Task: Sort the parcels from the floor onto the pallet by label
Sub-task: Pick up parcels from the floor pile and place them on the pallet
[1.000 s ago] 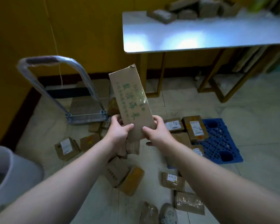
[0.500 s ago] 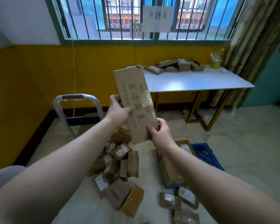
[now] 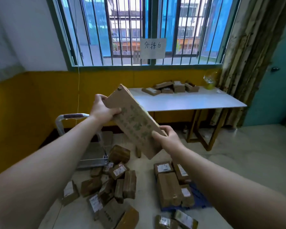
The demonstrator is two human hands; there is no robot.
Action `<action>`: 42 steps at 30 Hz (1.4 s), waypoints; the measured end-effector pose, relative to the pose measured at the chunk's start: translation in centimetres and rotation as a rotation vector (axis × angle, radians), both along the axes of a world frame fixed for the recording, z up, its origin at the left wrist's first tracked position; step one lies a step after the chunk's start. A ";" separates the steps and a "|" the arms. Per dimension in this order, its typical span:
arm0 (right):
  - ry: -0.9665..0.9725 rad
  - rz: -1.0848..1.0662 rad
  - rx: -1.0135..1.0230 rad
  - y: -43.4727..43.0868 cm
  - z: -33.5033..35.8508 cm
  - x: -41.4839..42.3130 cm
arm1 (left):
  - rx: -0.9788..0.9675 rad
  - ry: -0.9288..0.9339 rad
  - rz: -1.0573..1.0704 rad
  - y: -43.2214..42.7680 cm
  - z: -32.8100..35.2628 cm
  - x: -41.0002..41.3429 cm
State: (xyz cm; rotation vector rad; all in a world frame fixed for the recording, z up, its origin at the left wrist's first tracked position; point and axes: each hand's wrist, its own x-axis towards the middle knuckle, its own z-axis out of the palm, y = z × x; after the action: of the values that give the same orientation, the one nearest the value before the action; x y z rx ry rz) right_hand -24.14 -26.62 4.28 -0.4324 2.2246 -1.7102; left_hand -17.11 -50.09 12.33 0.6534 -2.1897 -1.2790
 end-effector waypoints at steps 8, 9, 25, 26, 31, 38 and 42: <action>-0.044 -0.174 -0.078 2.8 2.8 -1.5 | 0.177 -0.038 -0.105 2.0 1.0 2.0; -0.025 -0.157 -0.068 3.1 3.0 -1.2 | 0.208 -0.062 -0.148 1.9 1.0 2.2; 0.231 -0.384 0.174 13.0 2.9 -0.5 | 0.362 -0.218 -0.367 10.5 -4.5 -1.6; 0.221 -0.404 0.183 14.2 2.7 -0.9 | 0.365 -0.225 -0.377 11.6 -4.8 -2.2; 0.157 -0.484 0.234 21.8 1.8 -4.3 | 0.326 -0.245 -0.421 18.5 -6.3 -6.5; 0.116 -0.505 0.337 33.6 0.4 -10.7 | 0.282 -0.274 -0.422 30.1 -8.2 -13.3; 0.065 -0.529 0.303 38.6 -0.8 -13.4 | 0.312 -0.314 -0.424 34.7 -9.5 -16.1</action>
State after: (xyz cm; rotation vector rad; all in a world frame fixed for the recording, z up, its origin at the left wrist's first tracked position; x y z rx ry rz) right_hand -37.53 12.01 3.51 0.1955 2.7616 -1.5421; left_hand -33.23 -15.37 2.79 0.5514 -2.4968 -1.8720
